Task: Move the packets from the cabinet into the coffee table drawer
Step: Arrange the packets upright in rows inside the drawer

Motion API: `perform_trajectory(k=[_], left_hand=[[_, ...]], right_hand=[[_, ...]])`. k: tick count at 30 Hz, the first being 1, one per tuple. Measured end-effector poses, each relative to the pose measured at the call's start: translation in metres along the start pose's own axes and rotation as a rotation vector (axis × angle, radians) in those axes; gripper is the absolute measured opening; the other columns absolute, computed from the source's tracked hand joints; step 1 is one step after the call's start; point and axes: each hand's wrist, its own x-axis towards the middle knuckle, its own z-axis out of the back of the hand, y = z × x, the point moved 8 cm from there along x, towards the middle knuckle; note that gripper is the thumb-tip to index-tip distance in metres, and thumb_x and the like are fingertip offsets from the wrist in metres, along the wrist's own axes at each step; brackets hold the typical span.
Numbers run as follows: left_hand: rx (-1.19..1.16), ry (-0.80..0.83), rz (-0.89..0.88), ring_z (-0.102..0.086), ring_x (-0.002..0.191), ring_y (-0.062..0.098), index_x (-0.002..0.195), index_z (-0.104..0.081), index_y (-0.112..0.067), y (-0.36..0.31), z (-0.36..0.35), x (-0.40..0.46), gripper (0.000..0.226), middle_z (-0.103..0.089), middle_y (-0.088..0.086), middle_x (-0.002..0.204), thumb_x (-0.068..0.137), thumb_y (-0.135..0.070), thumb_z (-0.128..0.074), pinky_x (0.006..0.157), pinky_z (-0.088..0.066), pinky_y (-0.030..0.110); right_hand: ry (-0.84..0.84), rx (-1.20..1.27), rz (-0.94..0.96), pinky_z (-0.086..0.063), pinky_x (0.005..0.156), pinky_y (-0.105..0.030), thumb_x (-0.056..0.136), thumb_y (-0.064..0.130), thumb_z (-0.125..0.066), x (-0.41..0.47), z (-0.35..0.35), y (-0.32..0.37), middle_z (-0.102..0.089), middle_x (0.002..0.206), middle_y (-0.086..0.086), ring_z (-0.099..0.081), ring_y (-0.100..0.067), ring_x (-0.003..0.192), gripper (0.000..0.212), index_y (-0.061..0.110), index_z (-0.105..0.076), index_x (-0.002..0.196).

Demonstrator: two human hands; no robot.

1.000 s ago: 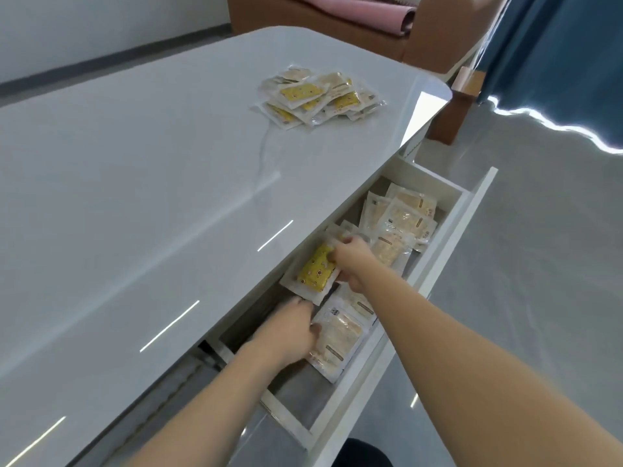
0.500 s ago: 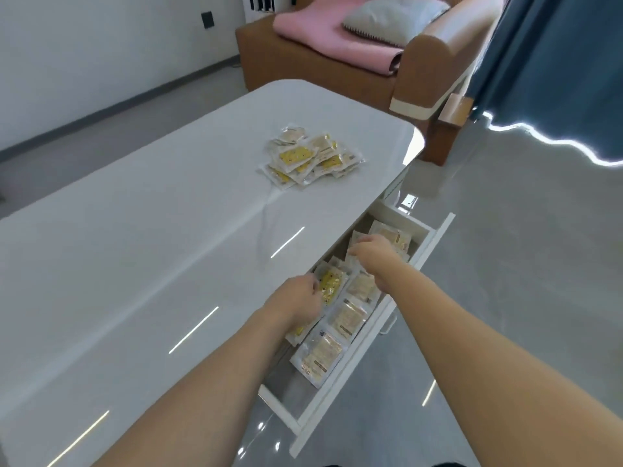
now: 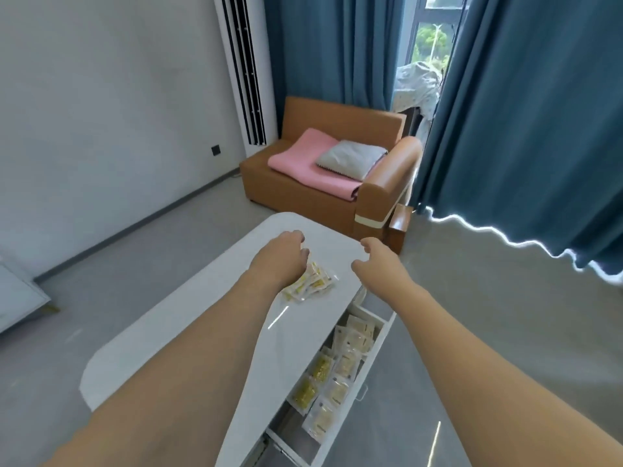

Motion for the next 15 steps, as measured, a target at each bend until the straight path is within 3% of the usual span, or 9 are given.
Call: perform_trajectory(k=[2,3,4,7,9,15], left_hand=[[0.027,-0.065,-0.043,-0.054,0.115,0.031,0.128,-0.051,-0.011,-0.015,0.061,-0.002,0.033,-0.053,0.011,0.128,0.1,-0.028,-0.045,0.093,-0.047,0.045],[0.043,-0.117,-0.069,-0.054,0.114,0.031,0.126,-0.052,-0.01,-0.022,0.088,-0.002,0.032,-0.054,0.011,0.125,0.1,-0.028,-0.046,0.092,-0.047,0.046],[0.054,-0.18,-0.094,-0.054,0.112,0.032,0.124,-0.053,-0.01,-0.027,0.114,-0.004,0.031,-0.055,0.011,0.123,0.1,-0.028,-0.047,0.091,-0.048,0.046],[0.056,-0.365,-0.146,-0.054,0.111,0.031,0.123,-0.055,-0.008,-0.031,0.168,-0.019,0.031,-0.057,0.011,0.124,0.099,-0.026,-0.049,0.09,-0.048,0.044],[0.087,-0.393,-0.161,-0.052,0.117,0.029,0.129,-0.053,-0.01,-0.023,0.184,-0.034,0.035,-0.055,0.01,0.131,0.099,-0.026,-0.05,0.093,-0.046,0.042],[0.12,-0.396,-0.037,-0.048,0.125,0.03,0.137,-0.048,-0.009,0.062,0.234,-0.071,0.045,-0.049,0.01,0.139,0.098,-0.03,-0.054,0.101,-0.043,0.042]], right_hand=[[-0.038,-0.075,0.093,-0.044,0.086,-0.027,0.088,0.019,-0.051,-0.016,0.028,0.045,-0.047,0.14,-0.004,-0.052,-0.022,0.12,0.063,0.017,-0.032,0.148],[-0.062,-0.103,0.145,-0.044,0.093,-0.032,0.087,0.019,-0.05,-0.021,0.04,0.065,-0.044,0.145,-0.007,-0.047,-0.025,0.126,0.062,0.015,-0.034,0.147],[-0.086,-0.123,0.188,-0.045,0.096,-0.035,0.087,0.018,-0.05,-0.024,0.049,0.084,-0.046,0.142,-0.008,-0.048,-0.026,0.124,0.059,0.014,-0.037,0.144],[-0.145,-0.171,0.29,-0.044,0.08,-0.034,0.086,0.018,-0.052,-0.029,0.064,0.129,-0.055,0.124,-0.008,-0.052,-0.023,0.101,0.044,0.014,-0.047,0.129],[-0.154,-0.195,0.339,-0.04,0.078,-0.033,0.085,0.018,-0.051,-0.034,0.059,0.156,-0.053,0.123,-0.007,-0.047,-0.02,0.096,0.041,0.013,-0.048,0.126],[-0.091,-0.253,0.495,-0.033,0.086,-0.026,0.088,0.013,-0.051,-0.061,-0.005,0.244,-0.044,0.142,-0.009,-0.045,-0.025,0.123,0.058,0.012,-0.037,0.144]])
